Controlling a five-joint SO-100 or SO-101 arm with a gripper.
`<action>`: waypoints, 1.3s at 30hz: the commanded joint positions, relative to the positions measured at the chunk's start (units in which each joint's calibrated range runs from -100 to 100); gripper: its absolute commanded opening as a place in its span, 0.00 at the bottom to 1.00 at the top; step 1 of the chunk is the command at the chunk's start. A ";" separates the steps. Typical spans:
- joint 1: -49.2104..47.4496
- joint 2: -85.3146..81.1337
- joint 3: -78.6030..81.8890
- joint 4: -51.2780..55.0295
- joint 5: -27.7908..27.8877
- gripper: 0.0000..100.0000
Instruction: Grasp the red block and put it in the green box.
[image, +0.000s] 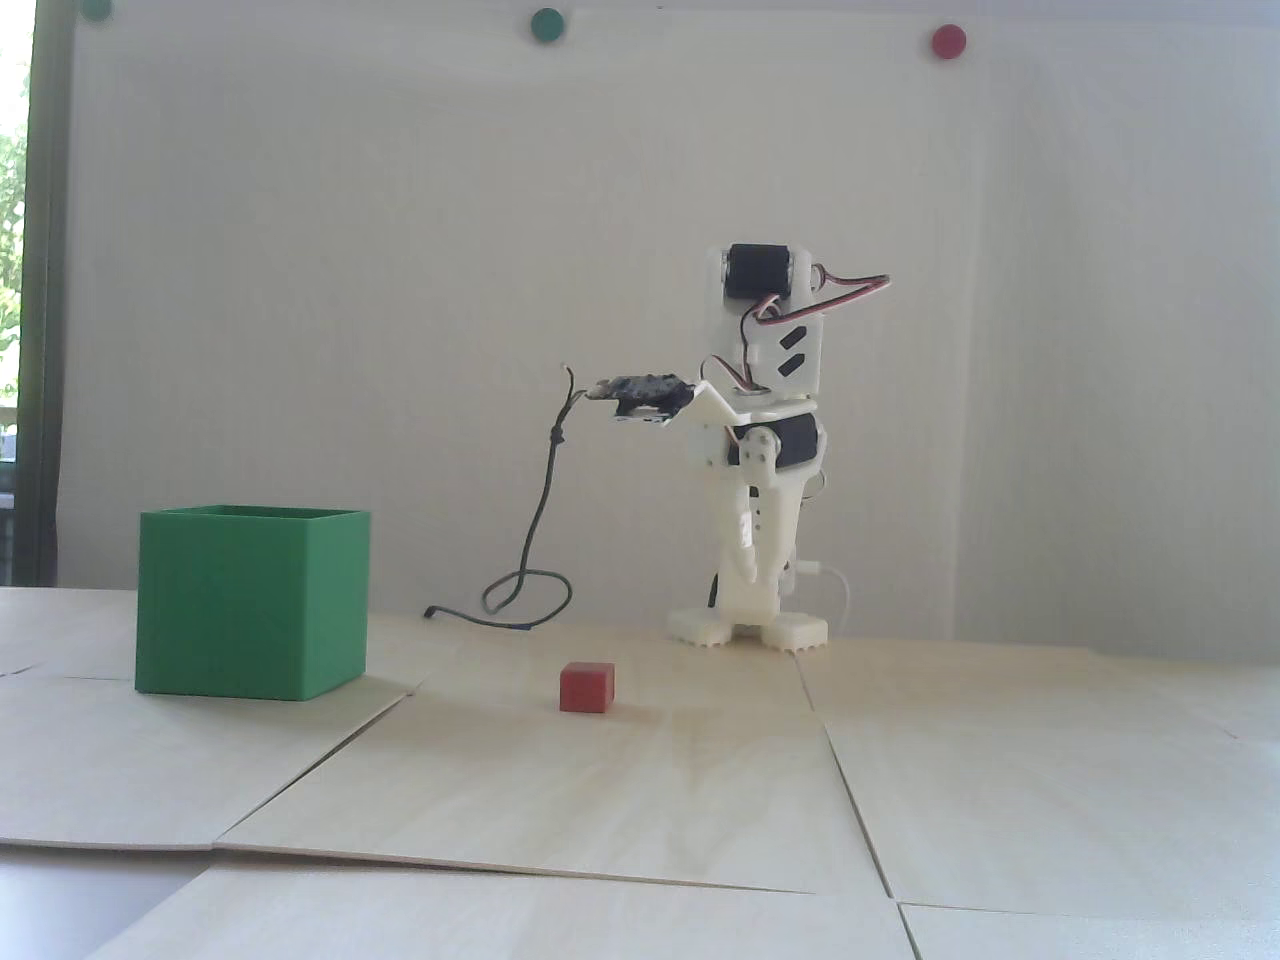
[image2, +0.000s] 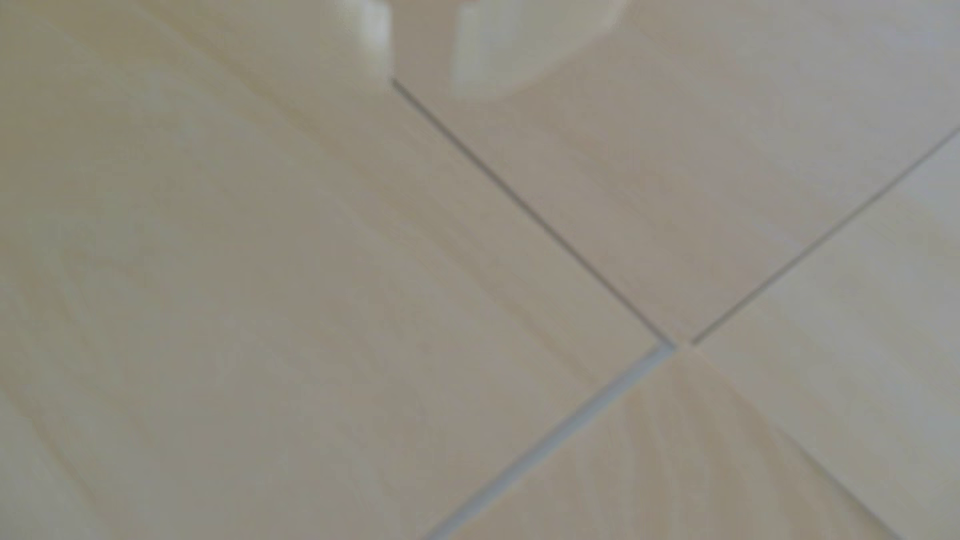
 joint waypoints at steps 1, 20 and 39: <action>0.28 -9.53 4.50 -4.14 0.11 0.03; 16.92 10.37 6.98 -26.91 -8.53 0.03; 12.98 -2.66 6.98 -25.05 -8.27 0.10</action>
